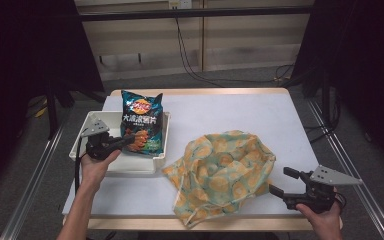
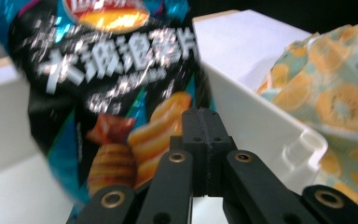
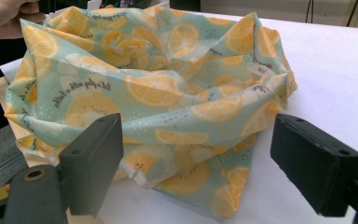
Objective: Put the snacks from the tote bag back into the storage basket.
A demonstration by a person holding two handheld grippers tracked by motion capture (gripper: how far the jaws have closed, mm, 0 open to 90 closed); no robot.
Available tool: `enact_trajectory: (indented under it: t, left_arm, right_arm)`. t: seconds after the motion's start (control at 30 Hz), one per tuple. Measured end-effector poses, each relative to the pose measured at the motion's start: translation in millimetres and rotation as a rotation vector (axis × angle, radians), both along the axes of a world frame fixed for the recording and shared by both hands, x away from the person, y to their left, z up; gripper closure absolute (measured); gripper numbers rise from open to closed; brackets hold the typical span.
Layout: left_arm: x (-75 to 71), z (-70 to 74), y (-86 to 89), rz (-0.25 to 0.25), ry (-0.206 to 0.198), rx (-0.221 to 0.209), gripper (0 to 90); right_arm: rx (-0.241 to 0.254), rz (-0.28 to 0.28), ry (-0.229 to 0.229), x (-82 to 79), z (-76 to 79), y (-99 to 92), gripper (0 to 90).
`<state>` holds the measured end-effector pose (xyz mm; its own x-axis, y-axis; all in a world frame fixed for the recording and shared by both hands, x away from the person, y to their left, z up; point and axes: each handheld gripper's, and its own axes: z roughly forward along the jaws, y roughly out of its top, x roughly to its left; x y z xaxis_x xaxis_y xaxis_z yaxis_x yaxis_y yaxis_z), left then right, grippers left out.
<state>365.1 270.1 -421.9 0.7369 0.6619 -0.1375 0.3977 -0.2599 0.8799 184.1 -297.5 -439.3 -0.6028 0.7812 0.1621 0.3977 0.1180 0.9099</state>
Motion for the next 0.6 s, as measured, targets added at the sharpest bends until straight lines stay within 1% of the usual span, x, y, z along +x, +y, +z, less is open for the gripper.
enact_trajectory:
  t: [0.1,0.17,0.23,0.27,0.3,0.33,0.37,0.4,0.43,0.47,0.5,0.53,0.57,0.6]
  left_arm:
    - [-2.2,-9.0,3.4,-0.004,0.018,0.023,90.0]
    - [-2.8,-15.3,1.7,-0.015,0.039,0.058,90.0]
    - [-1.2,-21.7,-1.1,-0.028,0.075,0.073,90.0]
    - [-0.5,-25.4,-3.2,-0.024,0.081,0.092,90.0]
    - [-0.5,-25.4,-3.2,-0.024,0.081,0.092,90.0]
    - [2.0,-31.6,-5.9,-0.023,0.099,0.117,90.0]
    - [2.0,-31.6,-5.9,-0.023,0.099,0.117,90.0]
    - [4.5,-36.4,-7.1,-0.013,0.118,0.128,90.0]
    - [4.5,-36.4,-7.1,-0.013,0.118,0.128,90.0]
    - [6.1,-38.1,-7.2,-0.011,0.127,0.138,90.0]
    - [8.7,-41.2,-8.7,-0.015,0.151,0.156,90.0]
    - [9.9,-42.5,-10.3,-0.01,0.154,0.173,90.0]
    - [9.9,-42.5,-10.3,-0.01,0.154,0.173,90.0]
    - [12.1,-43.2,-12.2,-0.004,0.159,0.185,90.0]
  right_arm:
    - [-0.003,0.002,0.004,1.1,-1.1,0.7,16.7]
    - [-0.003,0.001,0.003,1.1,-1.2,0.8,16.7]
    - [-0.001,0.001,0.005,1.2,-1.3,0.5,16.7]
    - [-0.002,0.0,0.005,1.5,-1.5,0.2,16.7]
    - [-0.002,0.0,0.005,1.5,-1.5,0.2,16.7]
    - [-0.003,0.0,0.008,1.4,-1.7,0.2,16.7]
    - [-0.003,0.0,0.008,1.4,-1.7,0.2,16.7]
    - [-0.003,0.001,0.008,1.5,-2.0,-0.2,16.7]
    - [-0.003,0.001,0.008,1.5,-2.0,-0.2,16.7]
    - [-0.005,0.002,0.006,1.8,-2.4,-0.7,16.7]
    - [-0.005,0.003,0.007,1.9,-2.5,-0.8,16.7]
    - [-0.005,0.002,0.007,1.9,-2.6,-0.7,16.7]
    - [-0.005,0.002,0.007,1.9,-2.6,-0.7,16.7]
    - [-0.003,0.003,0.01,2.2,-2.9,-0.7,16.7]
